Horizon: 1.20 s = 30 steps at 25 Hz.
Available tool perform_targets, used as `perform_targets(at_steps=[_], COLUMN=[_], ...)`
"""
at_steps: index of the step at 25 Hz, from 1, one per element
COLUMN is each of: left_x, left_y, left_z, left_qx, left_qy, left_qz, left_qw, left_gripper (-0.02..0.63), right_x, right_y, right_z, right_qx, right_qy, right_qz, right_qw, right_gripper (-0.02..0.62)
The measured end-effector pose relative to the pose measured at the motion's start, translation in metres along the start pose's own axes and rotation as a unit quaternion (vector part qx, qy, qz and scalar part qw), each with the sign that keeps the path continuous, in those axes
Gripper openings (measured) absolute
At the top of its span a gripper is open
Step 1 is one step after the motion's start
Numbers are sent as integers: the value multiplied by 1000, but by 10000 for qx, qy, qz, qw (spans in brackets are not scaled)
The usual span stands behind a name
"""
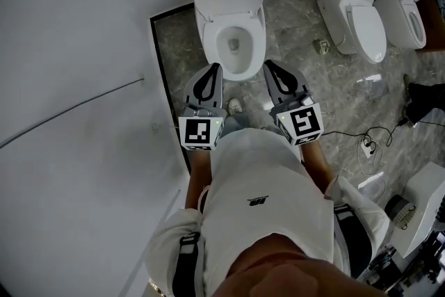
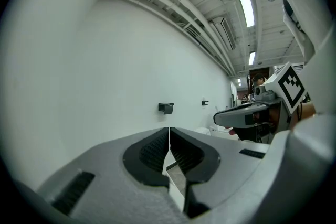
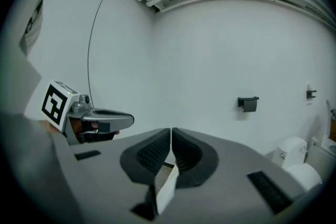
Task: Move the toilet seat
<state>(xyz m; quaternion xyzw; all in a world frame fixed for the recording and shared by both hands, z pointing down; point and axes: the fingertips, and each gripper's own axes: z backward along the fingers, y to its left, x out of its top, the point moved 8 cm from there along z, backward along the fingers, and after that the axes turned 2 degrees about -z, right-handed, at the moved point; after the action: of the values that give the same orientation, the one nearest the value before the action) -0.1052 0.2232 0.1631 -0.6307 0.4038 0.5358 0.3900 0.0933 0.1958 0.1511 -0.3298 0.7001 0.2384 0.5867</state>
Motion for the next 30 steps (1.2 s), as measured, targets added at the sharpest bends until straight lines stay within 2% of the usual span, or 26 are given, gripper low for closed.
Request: perform_targets(at_steps=[9,12,16,20,30], left_x=[-14,-27,-42,-64,-99], left_y=[39,46,50,51,56], left_z=[-19,-24,-34,-42,-66], left_qx=[-275,-305,-332,-317,-150], left_qy=[-42,27,-112,95,452], left_qz=[7,72,232,218,380], left_qw=[9996,9995,9991,9992,9981], left_gripper=[31,31,31,31,31], right_x=[-5,-14,-26,-39,-74], right_y=[17,19,10,4,-12], right_z=[-41,-48,-53,-55,-78], right_qx=[-205,-304,-304,-318,-410], right_qy=[49,91,-17,-82,392], right_qz=[121,53,-135,-353,-306], right_qw=[9997,9995,9994,9988,9979], right_gripper=[33,33,34,34,34])
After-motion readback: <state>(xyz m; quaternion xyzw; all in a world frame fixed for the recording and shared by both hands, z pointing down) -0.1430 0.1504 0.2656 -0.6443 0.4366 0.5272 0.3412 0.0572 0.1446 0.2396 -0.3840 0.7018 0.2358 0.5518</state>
